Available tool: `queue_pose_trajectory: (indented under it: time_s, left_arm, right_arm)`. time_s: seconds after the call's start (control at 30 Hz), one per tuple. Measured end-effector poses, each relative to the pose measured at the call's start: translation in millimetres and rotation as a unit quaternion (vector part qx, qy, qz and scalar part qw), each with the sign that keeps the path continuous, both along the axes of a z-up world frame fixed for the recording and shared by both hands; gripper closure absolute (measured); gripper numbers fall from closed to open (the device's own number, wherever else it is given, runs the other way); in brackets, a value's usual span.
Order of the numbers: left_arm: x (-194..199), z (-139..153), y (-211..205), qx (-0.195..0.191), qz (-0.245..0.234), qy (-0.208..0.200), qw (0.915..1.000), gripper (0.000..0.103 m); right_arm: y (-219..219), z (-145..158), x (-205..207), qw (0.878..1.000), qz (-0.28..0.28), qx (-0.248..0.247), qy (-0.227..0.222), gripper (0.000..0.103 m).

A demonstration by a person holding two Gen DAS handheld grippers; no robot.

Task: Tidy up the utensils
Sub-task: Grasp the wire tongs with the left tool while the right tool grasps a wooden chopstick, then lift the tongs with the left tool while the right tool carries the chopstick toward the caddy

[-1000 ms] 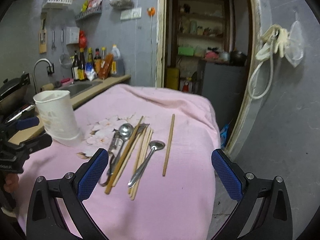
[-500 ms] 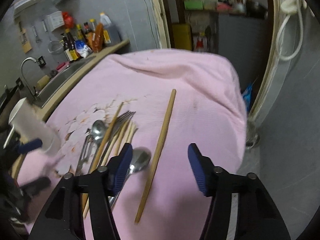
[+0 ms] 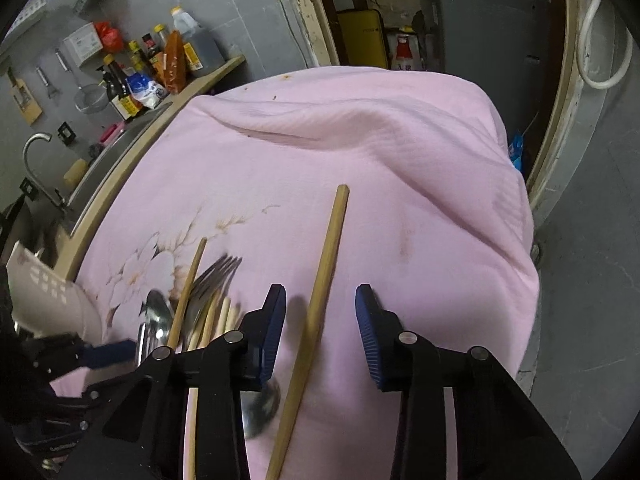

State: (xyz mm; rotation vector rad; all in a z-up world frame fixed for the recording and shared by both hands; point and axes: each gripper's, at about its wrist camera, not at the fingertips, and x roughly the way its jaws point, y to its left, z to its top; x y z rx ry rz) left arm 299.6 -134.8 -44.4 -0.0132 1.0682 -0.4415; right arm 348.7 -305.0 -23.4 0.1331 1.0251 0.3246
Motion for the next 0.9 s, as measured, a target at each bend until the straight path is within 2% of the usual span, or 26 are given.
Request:
queue_pose_trajectory:
  time_s: [0.27,0.3,0.33,0.37,0.4,0.43,0.47,0.6,0.73,0.9]
  left_arm:
    - [14.3,-5.8,9.8,-0.004,0.003,0.020,0.9998,0.075]
    - [12.8,-4.3,7.9,-0.003,0.004,0.020,0.9998,0.079]
    - [13.3,-4.9,9.2,0.005,0.009,0.019,0.9998,0.086]
    - [14.1,-4.3,8.7,0.004,0.010,0.021,0.9997,0.086]
    - [16.0,-4.6,8.1,0.001,0.010,0.024,0.9997,0.087]
    - [15.9,-5.0,9.6,-0.001,0.011,0.027,0.9996,0.087]
    - [15.8,-5.0,10.4,-0.002,0.012,0.027,0.9995,0.088]
    - [-0.8,4.0,2.3,-0.009,0.010,0.027,0.9995,0.091]
    - [-20.9,15.6,10.5,-0.026,0.007,0.004,0.9996,0.093]
    - [-58.7,38.3,27.9,-0.045,0.013,-0.076,0.9960,0.093]
  right_arm:
    - [7.8,-8.3,34.0,0.999,-0.015,-0.015,0.029,0.071]
    - [9.4,-8.0,35.5,0.999,-0.016,-0.020,0.030,0.071]
    - [11.2,-8.0,36.1,0.999,-0.017,-0.027,0.030,0.072]
    - [14.3,-7.9,36.0,0.999,-0.016,-0.041,0.028,0.075]
    - [17.5,-7.5,35.1,0.998,-0.016,-0.060,0.026,0.084]
    - [20.0,-7.0,34.7,0.997,-0.017,-0.070,0.024,0.089]
    - [18.8,-6.9,33.8,0.997,-0.019,-0.069,0.026,0.095]
    - [9.9,-2.2,24.6,0.999,-0.024,-0.033,0.029,0.098]
    - [0.5,11.0,3.0,1.000,-0.024,0.001,0.003,0.098]
    - [-5.9,36.9,-42.5,0.996,-0.027,0.045,-0.070,0.098]
